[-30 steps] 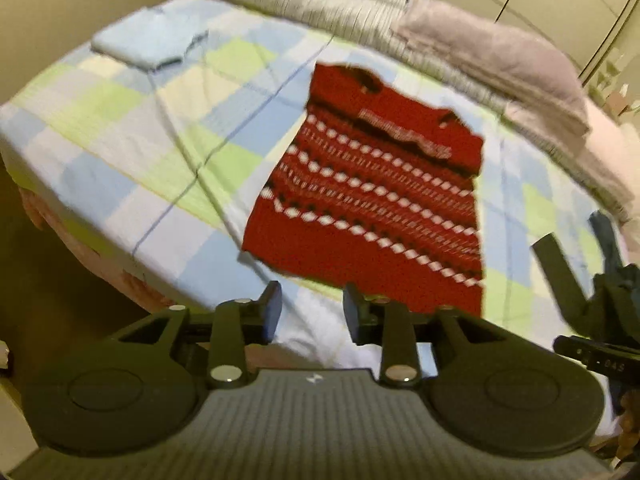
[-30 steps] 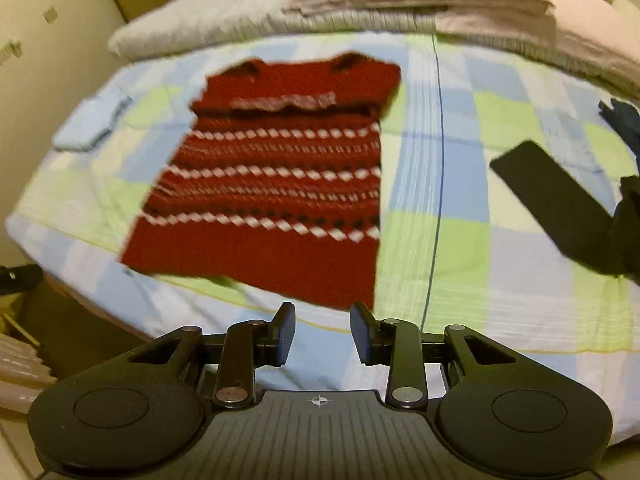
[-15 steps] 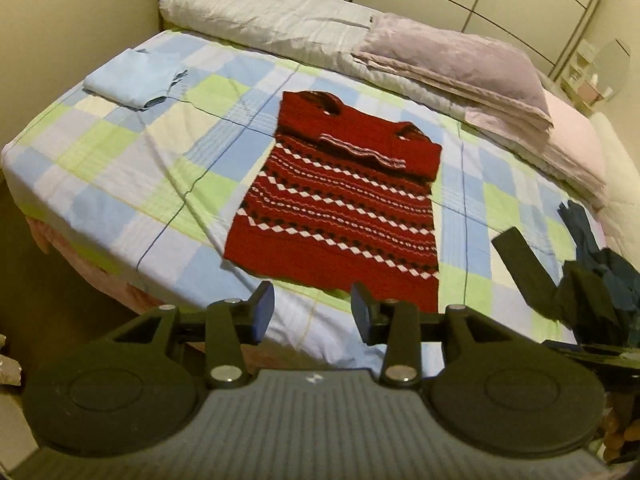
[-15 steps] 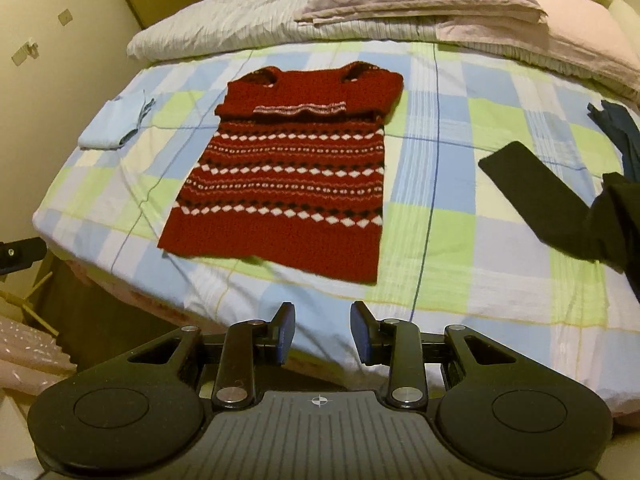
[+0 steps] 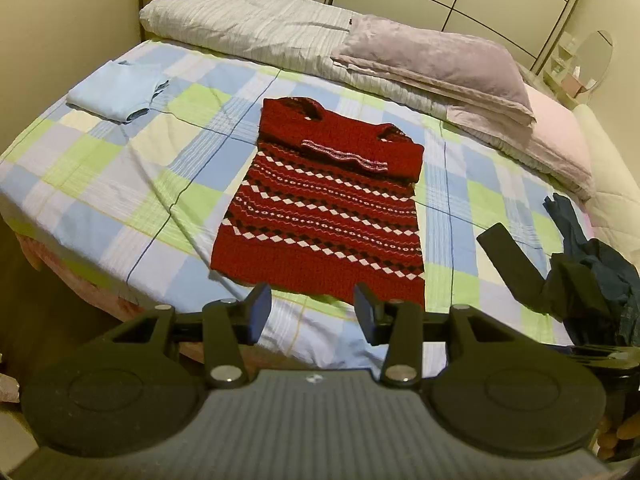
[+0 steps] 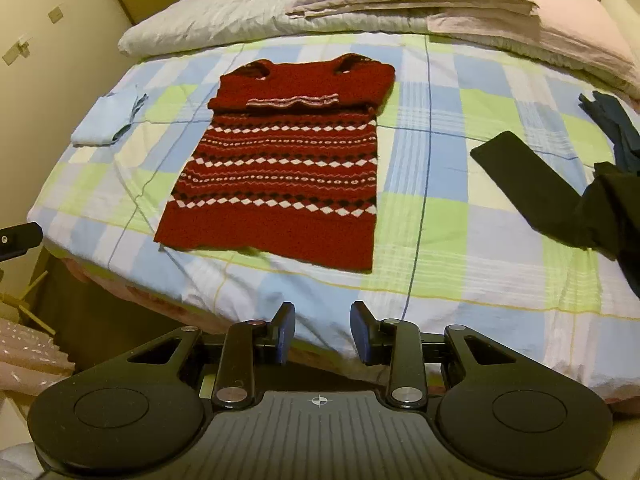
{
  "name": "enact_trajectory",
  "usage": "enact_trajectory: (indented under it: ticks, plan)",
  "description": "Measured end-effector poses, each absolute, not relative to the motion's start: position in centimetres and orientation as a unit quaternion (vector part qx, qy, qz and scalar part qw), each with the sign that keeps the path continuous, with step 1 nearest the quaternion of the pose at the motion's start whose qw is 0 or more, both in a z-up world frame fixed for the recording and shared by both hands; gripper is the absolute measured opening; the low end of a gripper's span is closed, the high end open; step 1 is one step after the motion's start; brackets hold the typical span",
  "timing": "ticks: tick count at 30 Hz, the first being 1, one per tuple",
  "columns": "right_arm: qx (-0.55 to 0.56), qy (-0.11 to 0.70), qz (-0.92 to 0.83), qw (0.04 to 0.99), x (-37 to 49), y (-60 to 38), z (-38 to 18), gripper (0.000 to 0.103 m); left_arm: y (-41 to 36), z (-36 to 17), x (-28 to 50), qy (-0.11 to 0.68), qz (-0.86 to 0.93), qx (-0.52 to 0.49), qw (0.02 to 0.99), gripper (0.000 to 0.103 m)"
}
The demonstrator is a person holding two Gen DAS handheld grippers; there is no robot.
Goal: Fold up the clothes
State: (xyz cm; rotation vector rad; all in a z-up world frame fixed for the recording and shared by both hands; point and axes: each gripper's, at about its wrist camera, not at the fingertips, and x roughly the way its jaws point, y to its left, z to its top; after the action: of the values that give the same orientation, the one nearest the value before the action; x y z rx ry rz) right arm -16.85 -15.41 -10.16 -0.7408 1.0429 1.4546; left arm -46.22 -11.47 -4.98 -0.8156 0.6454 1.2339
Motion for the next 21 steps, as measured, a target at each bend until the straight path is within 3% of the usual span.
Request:
enact_trajectory:
  ticks: [21]
  plan:
    - [-0.35,0.437,0.605,0.566,-18.2,-16.2,-10.5,0.034,-12.5,-6.0,-45.7,0.348,0.558,-0.341,0.672,0.046]
